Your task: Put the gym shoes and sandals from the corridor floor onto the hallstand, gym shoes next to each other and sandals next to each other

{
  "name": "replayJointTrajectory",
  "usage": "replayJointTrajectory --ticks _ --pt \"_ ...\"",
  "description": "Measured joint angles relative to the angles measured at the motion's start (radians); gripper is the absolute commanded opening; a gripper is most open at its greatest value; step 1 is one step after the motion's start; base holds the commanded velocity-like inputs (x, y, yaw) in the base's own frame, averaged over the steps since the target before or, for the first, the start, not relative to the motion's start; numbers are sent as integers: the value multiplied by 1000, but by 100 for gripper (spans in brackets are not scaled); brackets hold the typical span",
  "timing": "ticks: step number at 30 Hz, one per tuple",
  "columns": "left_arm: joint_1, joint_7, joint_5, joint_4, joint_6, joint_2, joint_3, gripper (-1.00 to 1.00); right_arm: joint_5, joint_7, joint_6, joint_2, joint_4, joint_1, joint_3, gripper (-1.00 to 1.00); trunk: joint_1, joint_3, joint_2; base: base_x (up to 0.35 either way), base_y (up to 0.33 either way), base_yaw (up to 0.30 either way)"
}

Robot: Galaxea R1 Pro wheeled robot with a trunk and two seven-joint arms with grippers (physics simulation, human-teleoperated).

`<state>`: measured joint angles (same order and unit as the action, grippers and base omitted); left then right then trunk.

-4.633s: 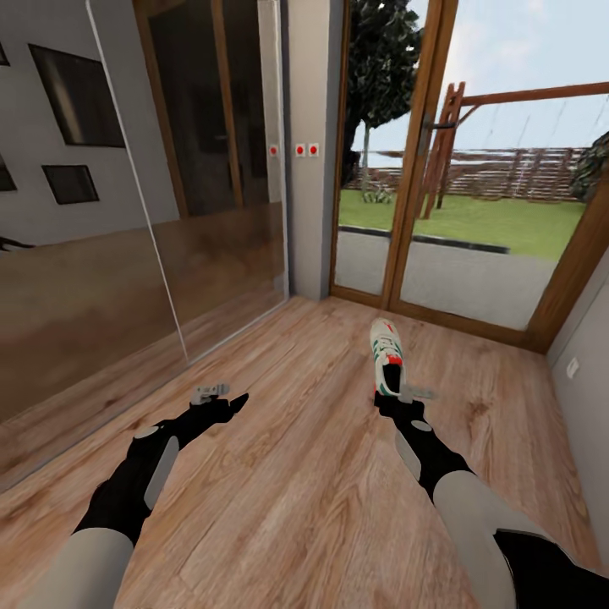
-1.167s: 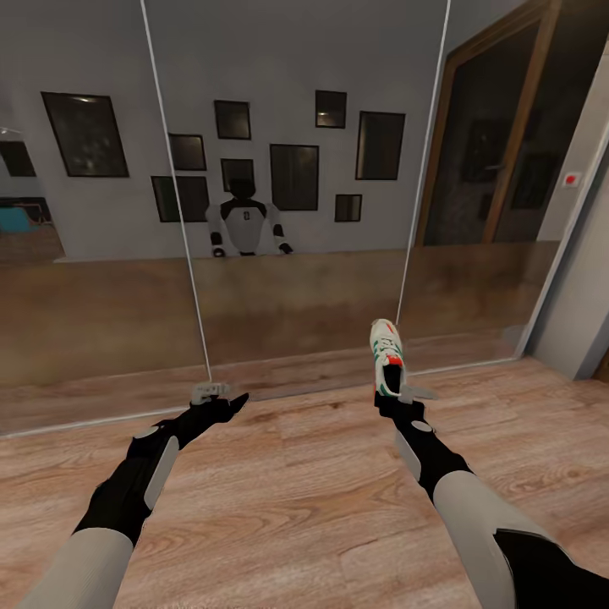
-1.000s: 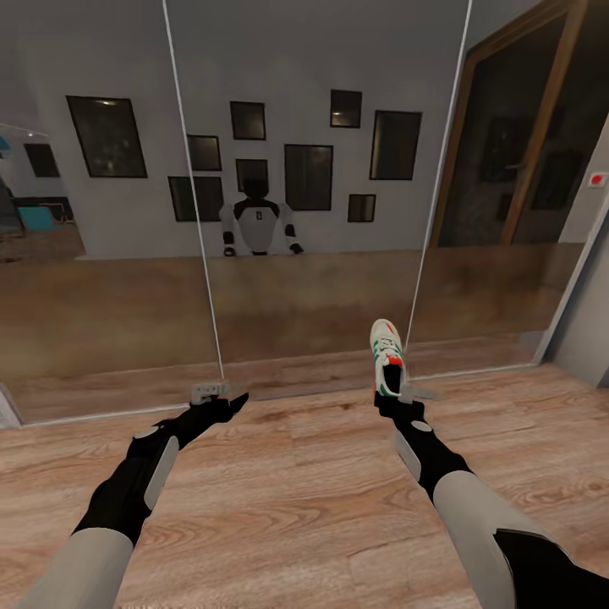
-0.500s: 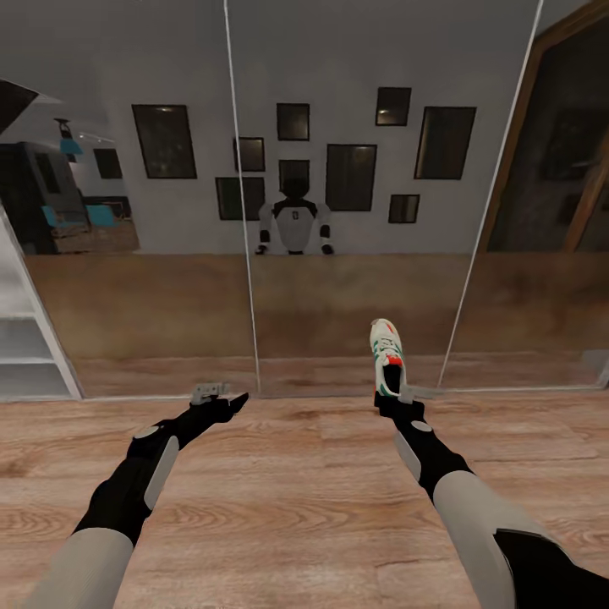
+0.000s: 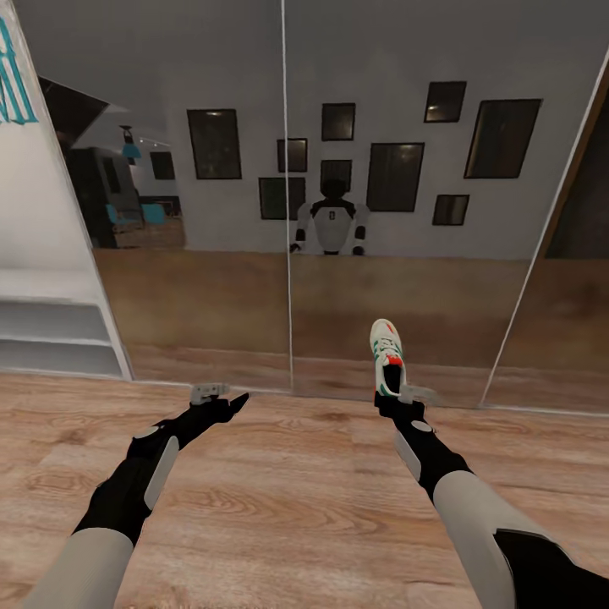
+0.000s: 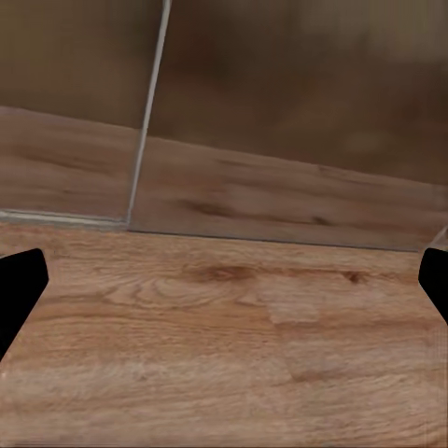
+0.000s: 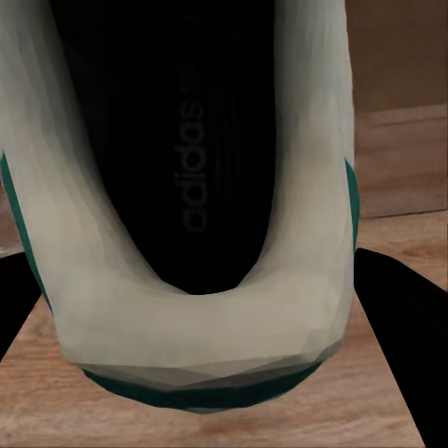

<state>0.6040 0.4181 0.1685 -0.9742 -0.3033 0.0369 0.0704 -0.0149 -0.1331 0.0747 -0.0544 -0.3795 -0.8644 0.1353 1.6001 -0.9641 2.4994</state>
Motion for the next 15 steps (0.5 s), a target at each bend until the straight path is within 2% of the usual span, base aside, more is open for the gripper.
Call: replayJointTrajectory --ticks 15 --pt "0 -1 0 0 0 0 0 100 0 0 0 0 0 0 0 -100 0 0 0 0 0 295"
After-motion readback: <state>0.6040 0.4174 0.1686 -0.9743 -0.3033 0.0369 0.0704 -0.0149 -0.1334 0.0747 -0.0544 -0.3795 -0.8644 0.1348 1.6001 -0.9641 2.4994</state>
